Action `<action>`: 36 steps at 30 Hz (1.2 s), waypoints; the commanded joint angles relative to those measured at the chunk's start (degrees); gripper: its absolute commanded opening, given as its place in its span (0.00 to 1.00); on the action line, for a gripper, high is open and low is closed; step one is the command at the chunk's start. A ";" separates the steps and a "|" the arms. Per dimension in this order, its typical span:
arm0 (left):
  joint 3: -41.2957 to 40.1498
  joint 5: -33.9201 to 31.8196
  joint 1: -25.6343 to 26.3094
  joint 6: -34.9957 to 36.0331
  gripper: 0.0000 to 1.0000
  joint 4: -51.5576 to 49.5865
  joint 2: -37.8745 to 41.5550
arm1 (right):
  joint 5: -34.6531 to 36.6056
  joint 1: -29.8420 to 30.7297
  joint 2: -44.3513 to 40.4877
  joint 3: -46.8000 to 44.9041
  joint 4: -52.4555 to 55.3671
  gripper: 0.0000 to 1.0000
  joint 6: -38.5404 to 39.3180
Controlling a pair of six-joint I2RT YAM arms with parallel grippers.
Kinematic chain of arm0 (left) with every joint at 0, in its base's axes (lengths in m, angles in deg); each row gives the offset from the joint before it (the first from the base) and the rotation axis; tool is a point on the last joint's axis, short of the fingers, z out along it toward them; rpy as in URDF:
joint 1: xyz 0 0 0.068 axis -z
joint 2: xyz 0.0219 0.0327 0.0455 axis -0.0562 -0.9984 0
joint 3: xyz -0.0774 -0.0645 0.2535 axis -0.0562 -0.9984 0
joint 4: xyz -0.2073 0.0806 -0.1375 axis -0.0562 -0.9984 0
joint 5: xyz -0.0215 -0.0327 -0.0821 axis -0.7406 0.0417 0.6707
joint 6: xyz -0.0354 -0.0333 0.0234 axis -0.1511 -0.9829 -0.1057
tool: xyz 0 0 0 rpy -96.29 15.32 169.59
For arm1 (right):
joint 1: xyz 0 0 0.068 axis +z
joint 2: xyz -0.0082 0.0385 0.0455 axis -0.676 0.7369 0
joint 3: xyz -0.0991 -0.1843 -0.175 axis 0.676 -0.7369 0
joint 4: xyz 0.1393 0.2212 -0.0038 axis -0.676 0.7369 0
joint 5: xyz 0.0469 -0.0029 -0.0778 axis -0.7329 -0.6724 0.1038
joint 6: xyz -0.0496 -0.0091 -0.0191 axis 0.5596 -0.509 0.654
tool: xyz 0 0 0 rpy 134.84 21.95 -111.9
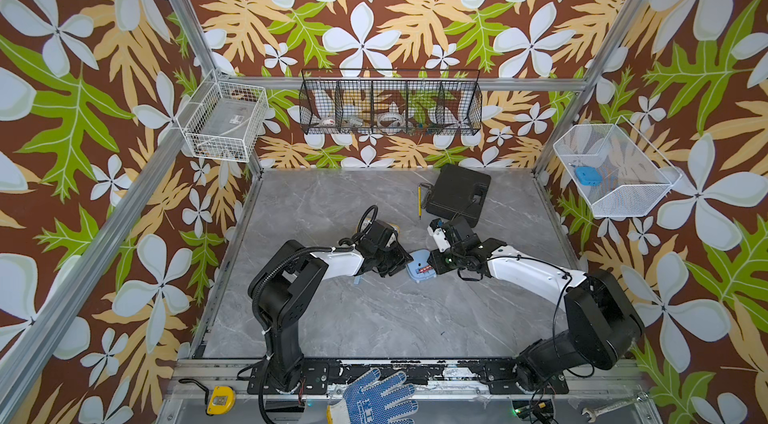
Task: Insert the battery into the alarm
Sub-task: Install the battery in the alarm.
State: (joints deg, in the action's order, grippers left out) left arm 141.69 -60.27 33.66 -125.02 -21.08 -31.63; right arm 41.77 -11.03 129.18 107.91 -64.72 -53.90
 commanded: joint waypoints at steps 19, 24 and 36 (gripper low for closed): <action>-0.95 0.32 0.03 -1.53 0.38 -0.48 -1.16 | -1.43 2.24 3.83 -0.01 0.69 0.15 -0.98; -0.97 0.78 0.03 -1.85 0.37 -0.10 -1.72 | -2.58 3.04 4.52 -0.61 0.07 0.10 -1.32; -2.02 0.27 0.03 -2.36 0.36 0.78 -1.00 | -1.77 5.59 5.66 -6.84 -2.62 0.03 -4.03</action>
State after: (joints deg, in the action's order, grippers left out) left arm 140.14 -58.92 33.59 -126.72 -16.01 -32.59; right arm 37.93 -5.52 133.71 103.02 -75.69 -56.59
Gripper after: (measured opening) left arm 0.362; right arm 0.053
